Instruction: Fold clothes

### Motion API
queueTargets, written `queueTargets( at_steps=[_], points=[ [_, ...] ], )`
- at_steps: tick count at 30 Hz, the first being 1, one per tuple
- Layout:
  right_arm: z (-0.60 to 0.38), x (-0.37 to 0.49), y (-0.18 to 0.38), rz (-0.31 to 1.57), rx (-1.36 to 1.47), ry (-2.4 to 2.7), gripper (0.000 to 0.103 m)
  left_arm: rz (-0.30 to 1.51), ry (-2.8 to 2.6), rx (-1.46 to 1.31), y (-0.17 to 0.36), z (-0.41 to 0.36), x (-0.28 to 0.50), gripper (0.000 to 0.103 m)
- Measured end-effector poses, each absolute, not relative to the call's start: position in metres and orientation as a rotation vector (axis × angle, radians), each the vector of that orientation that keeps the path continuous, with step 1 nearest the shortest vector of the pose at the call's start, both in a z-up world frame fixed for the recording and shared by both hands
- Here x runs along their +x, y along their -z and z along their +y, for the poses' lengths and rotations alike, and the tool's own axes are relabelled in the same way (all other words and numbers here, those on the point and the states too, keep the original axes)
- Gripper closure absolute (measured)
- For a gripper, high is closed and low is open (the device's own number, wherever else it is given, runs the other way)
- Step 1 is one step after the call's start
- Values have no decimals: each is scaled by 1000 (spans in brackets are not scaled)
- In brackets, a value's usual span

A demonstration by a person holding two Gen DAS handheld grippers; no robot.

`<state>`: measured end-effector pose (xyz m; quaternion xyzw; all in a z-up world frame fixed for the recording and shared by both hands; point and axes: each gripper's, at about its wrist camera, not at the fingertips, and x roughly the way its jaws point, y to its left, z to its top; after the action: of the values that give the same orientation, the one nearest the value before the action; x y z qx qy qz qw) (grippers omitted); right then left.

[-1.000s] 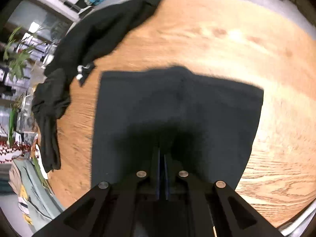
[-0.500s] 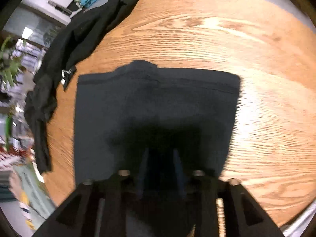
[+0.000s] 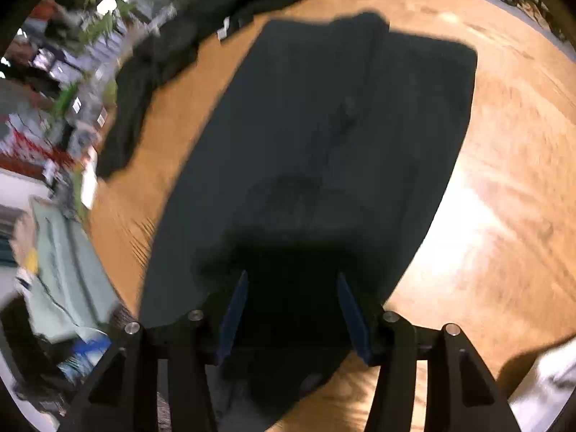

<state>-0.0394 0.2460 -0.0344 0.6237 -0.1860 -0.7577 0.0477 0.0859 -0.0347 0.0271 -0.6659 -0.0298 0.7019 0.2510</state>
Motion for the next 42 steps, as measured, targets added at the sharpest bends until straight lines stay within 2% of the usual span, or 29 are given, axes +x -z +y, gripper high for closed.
queueTargets(
  at_steps=[4, 6, 8, 11, 15, 16, 18, 20, 23, 26, 30, 32, 37, 42],
  points=[
    [228, -16, 49, -565, 1915, 2292, 47, -52, -1872, -1800, -19, -25, 100, 46],
    [228, -12, 48, -607, 1911, 2273, 52, -3, -1869, -1778, -20, -21, 109, 46],
    [227, -7, 46, -618, 1896, 2251, 77, 48, -1880, -1758, -17, -17, 113, 46],
    [226, 13, 37, -633, 1862, 2278, 91, 53, -1884, -1760, -16, -19, 120, 46],
    [225, 50, 32, -606, 1841, 2279, 93, 43, -1876, -1762, -16, -25, 120, 46],
    [227, 59, 33, -589, 1857, 2294, 93, 29, -1876, -1768, -15, -28, 116, 46],
    [227, 75, 34, -545, 1893, 2320, 85, 0, -1876, -1781, -15, -34, 110, 46],
    [224, 87, 32, -561, 1887, 2302, 65, -89, -1842, -1821, -10, -36, 105, 46],
    [216, 97, 31, -747, 1798, 2162, 60, -229, -1800, -1876, -3, -41, 102, 46],
    [208, 93, 37, -797, 1802, 2086, 54, -331, -1793, -1913, 0, -48, 103, 46],
    [214, 92, 28, -840, 1773, 2087, 54, -471, -1777, -1934, -4, -65, 106, 46],
    [219, 98, 16, -792, 1759, 2159, 51, -543, -1767, -1938, -1, -65, 106, 46],
    [229, 97, -11, -489, 1787, 2455, 48, -665, -1749, -2010, 21, -49, 110, 46],
    [251, 82, -25, -332, 1799, 2588, 47, -915, -1797, -2024, 37, -50, 119, 47]
  ],
)
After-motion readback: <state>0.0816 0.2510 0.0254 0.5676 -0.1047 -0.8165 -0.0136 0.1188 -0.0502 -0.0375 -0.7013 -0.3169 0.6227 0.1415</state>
